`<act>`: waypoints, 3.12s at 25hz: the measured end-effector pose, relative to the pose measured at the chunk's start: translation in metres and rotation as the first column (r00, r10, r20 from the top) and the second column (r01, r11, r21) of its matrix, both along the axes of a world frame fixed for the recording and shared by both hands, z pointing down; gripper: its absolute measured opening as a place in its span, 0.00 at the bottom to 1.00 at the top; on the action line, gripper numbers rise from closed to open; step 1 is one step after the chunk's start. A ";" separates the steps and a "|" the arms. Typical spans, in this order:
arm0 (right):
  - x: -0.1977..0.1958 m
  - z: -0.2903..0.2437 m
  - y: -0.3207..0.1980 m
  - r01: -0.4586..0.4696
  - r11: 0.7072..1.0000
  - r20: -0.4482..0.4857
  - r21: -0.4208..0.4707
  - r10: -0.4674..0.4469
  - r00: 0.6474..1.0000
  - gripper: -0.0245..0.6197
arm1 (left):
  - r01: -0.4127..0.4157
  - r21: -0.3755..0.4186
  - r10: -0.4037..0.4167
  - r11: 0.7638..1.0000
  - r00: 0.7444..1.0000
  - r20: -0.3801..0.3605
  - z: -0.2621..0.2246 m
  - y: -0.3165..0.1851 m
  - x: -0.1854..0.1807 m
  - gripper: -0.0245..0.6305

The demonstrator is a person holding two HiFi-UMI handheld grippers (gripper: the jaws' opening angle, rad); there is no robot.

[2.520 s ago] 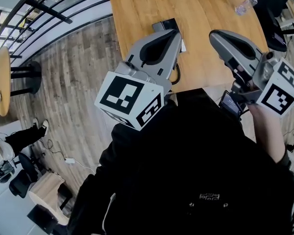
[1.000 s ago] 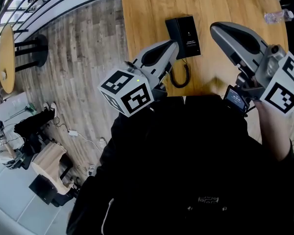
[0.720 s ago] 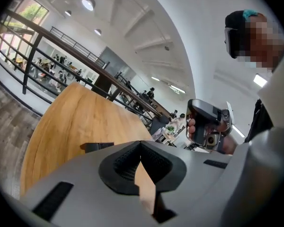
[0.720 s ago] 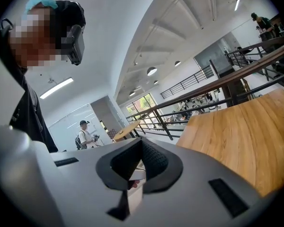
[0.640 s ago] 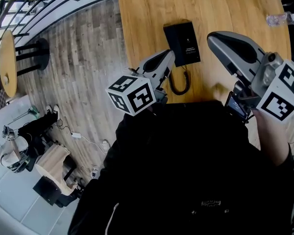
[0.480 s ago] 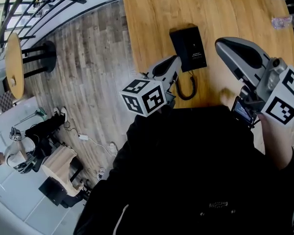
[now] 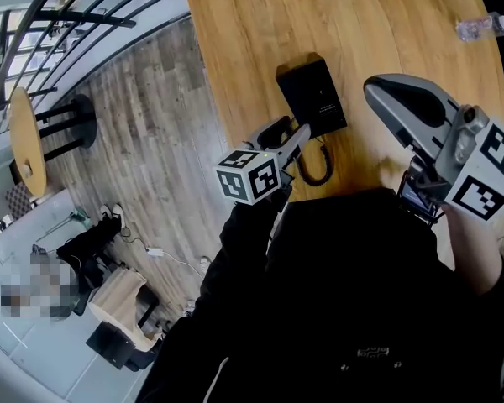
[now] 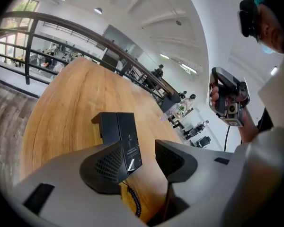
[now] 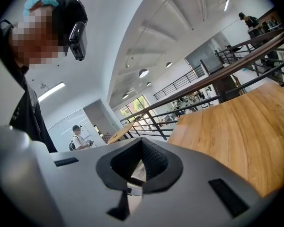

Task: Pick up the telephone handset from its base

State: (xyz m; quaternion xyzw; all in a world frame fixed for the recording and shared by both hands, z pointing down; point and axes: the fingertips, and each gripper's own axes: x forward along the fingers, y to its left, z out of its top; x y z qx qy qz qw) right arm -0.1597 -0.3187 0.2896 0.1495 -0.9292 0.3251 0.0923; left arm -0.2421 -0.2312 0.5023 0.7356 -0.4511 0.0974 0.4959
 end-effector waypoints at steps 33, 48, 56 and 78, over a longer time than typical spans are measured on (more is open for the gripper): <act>0.075 0.041 -0.032 -0.102 0.995 -0.021 -0.010 0.102 0.995 0.06 | 0.142 -0.143 -0.147 0.979 0.989 -0.024 0.108 -0.008 -0.006 0.31; 0.073 0.041 -0.026 -0.086 0.996 -0.001 -0.025 0.086 0.996 0.06 | 0.178 -0.098 -0.155 0.979 0.966 0.208 0.097 -0.005 -0.010 0.22; 0.069 0.041 -0.018 -0.077 0.996 0.012 -0.034 0.077 0.997 0.06 | 0.210 -0.086 -0.195 0.974 0.969 0.149 0.090 -0.001 -0.012 0.16; 0.053 0.012 0.012 -0.077 0.997 0.017 0.023 0.077 0.997 0.06 | 0.226 -0.025 -0.227 0.974 0.973 -0.040 0.058 0.008 -0.023 0.10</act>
